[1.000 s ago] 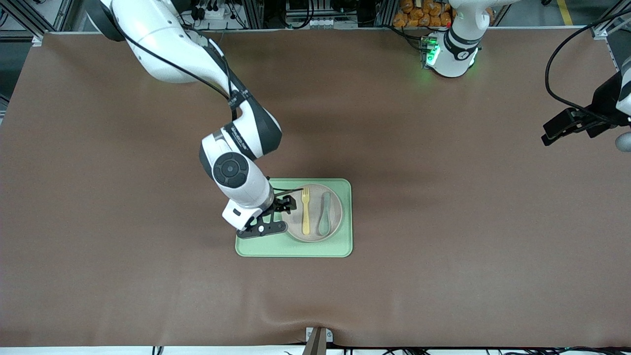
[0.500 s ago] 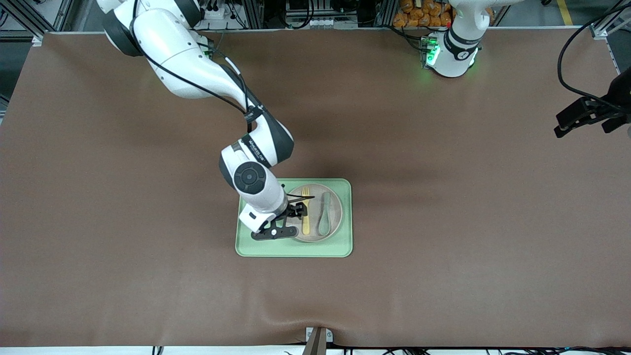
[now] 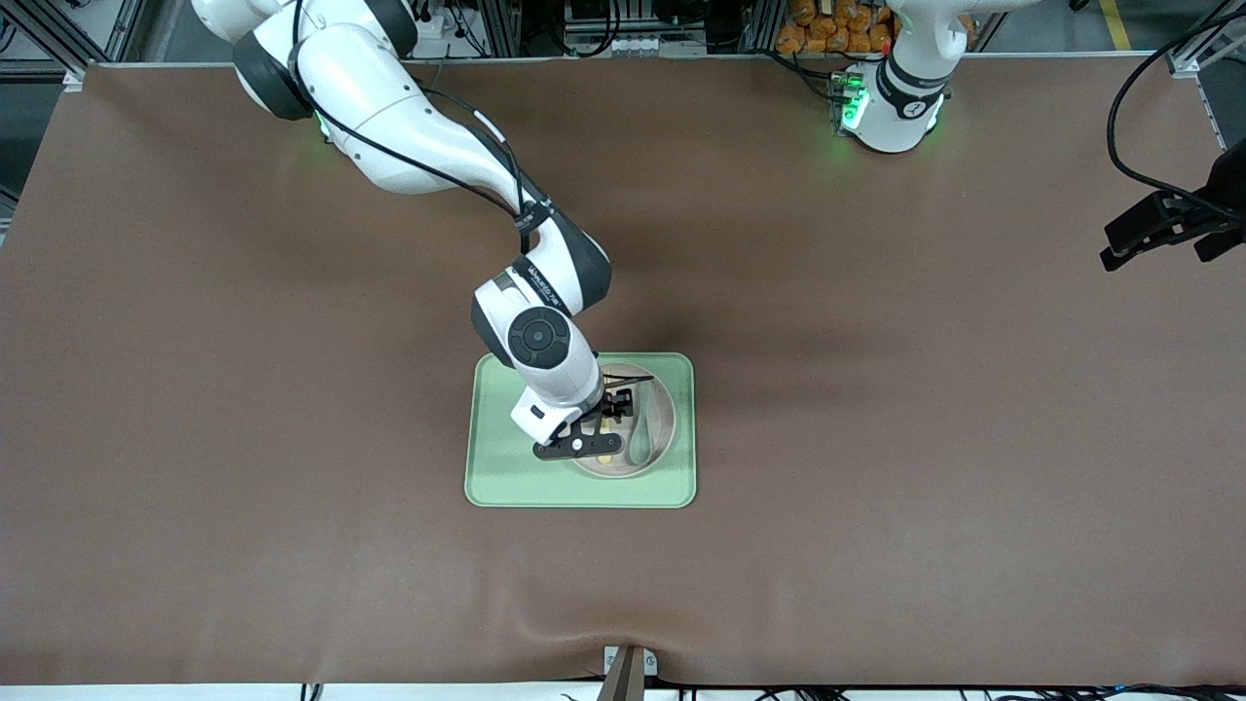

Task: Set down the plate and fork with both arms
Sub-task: 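Lower the right gripper over the plate and grasp the yellow fork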

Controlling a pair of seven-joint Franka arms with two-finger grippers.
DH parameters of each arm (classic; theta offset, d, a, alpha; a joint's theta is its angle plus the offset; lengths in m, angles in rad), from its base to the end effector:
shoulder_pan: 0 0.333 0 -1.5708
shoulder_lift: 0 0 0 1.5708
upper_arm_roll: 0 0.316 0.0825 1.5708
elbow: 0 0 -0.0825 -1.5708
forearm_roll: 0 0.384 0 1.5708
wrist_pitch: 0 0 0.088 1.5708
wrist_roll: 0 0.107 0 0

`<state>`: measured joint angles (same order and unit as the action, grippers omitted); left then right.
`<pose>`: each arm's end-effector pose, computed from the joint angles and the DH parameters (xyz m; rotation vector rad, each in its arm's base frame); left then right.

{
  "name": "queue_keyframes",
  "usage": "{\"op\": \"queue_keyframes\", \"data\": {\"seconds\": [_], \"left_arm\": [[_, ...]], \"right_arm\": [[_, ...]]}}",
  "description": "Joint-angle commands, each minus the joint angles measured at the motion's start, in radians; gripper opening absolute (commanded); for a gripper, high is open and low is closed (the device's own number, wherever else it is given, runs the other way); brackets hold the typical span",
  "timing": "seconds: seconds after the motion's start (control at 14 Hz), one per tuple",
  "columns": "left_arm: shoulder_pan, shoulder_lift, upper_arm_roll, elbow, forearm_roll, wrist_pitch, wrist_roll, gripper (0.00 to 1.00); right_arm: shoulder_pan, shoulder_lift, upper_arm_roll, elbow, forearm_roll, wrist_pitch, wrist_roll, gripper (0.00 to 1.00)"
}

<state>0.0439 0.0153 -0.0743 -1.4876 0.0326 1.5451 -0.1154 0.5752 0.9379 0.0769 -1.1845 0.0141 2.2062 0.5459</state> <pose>0.5571 -0.0130 0.6529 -3.1096 -0.1347 -0.0691 0.6227 0.4541 0.2245 -3.0314 -0.0975 -0.0460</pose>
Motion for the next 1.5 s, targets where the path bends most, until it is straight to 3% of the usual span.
{"op": "queue_keyframes", "data": {"seconds": [0.0,0.29,0.79,0.93,1.29,1.43], "left_arm": [[-0.010,-0.020,0.011,-0.016,0.006,-0.010,0.010,1.00],[-0.009,-0.025,0.013,-0.013,0.006,-0.010,0.016,1.00],[-0.009,-0.025,0.013,-0.011,0.004,-0.010,0.011,1.00],[-0.009,-0.025,0.013,-0.010,0.006,-0.010,0.011,1.00],[-0.009,-0.026,0.013,-0.010,0.006,-0.010,0.014,1.00],[-0.010,-0.026,0.013,-0.010,0.006,-0.010,0.014,1.00]], "right_arm": [[0.011,0.032,-0.006,0.043,-0.028,-0.016,0.022,0.70],[0.018,0.047,-0.005,0.043,-0.034,-0.014,0.022,0.62],[0.041,0.062,-0.006,0.042,-0.057,-0.013,0.022,0.56],[0.042,0.065,-0.006,0.042,-0.063,-0.013,0.022,0.48],[0.040,0.064,-0.005,0.043,-0.086,-0.020,0.022,0.12],[0.032,0.059,-0.003,0.051,-0.080,-0.032,0.022,0.10]]}}
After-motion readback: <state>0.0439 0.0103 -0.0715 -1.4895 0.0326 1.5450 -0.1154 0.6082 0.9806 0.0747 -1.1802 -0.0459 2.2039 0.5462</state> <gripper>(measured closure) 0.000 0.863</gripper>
